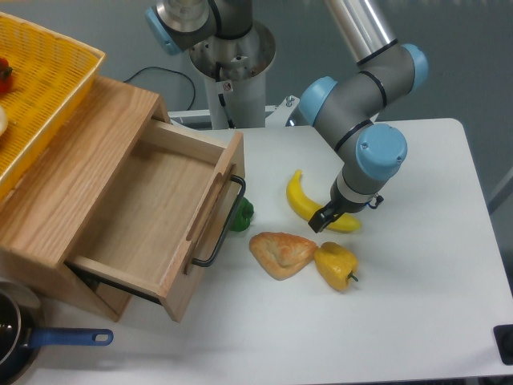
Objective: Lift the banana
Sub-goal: 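Lower the gripper onto the banana's middle and close it, then hold the gripper closed on the banana, adjusting the grip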
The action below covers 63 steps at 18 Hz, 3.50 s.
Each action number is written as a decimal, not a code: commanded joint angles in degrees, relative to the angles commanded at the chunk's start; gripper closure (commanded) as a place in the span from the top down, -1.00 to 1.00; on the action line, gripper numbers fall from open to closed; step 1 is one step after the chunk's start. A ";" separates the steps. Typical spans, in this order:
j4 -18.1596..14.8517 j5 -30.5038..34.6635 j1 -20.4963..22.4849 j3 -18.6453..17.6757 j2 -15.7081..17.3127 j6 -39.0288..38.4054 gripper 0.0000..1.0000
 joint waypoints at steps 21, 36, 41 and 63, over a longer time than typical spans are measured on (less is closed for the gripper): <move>1.49 2.11 0.44 -0.09 -1.85 -1.49 1.00; 1.49 2.02 -0.53 -0.35 -2.20 -2.11 0.99; 1.49 2.02 -0.53 -0.35 -2.46 -2.11 0.86; 1.84 3.08 -0.88 -0.97 -2.46 -6.06 0.32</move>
